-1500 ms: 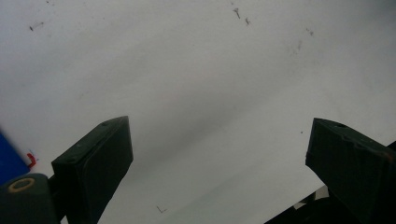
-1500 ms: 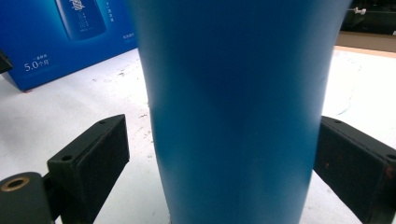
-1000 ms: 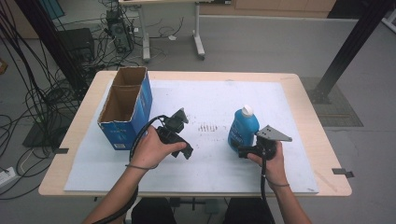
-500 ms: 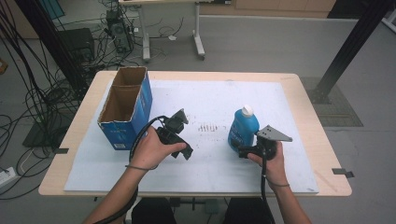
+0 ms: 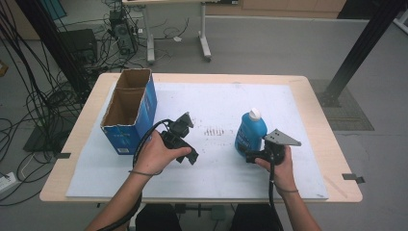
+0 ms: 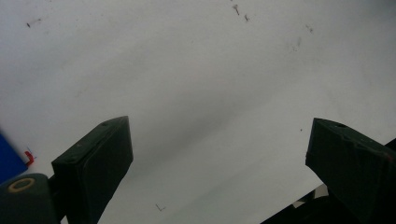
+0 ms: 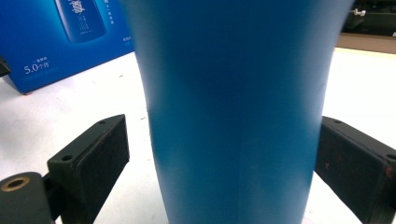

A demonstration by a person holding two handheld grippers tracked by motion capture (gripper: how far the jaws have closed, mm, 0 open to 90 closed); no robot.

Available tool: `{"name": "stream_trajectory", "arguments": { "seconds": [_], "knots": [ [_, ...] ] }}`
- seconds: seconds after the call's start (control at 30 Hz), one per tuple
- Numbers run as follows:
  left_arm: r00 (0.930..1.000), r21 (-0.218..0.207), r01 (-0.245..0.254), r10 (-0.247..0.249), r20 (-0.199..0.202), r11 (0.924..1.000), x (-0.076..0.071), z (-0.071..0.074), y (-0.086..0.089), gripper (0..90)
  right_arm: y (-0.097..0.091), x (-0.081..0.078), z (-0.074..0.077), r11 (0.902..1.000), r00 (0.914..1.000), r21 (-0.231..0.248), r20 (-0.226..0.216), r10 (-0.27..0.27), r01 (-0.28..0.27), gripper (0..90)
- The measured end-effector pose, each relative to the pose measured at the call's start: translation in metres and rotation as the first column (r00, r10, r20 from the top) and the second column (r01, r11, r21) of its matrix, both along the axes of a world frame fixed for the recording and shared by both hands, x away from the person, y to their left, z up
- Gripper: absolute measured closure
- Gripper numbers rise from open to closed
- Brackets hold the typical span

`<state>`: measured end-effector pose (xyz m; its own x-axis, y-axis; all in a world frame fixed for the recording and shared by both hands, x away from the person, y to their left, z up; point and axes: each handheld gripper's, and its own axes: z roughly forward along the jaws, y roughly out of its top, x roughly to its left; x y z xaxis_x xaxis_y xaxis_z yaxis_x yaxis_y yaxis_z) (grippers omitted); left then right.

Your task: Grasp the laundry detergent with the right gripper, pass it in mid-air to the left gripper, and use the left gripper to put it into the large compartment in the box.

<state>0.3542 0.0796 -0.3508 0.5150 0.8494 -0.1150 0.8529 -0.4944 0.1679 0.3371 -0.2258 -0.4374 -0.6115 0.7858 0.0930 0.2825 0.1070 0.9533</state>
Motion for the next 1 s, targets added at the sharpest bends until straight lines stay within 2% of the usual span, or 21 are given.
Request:
{"name": "stream_trajectory", "arguments": {
  "seconds": [1.0],
  "knots": [
    [1.0,0.003,0.002,-0.002,-0.002,1.0,-0.0015,-0.0017,-0.0007,7.7,-0.0026,-0.0009,0.0012,1.0,1.0,0.003,0.004,-0.002,0.002,6.8]
  ]
}}
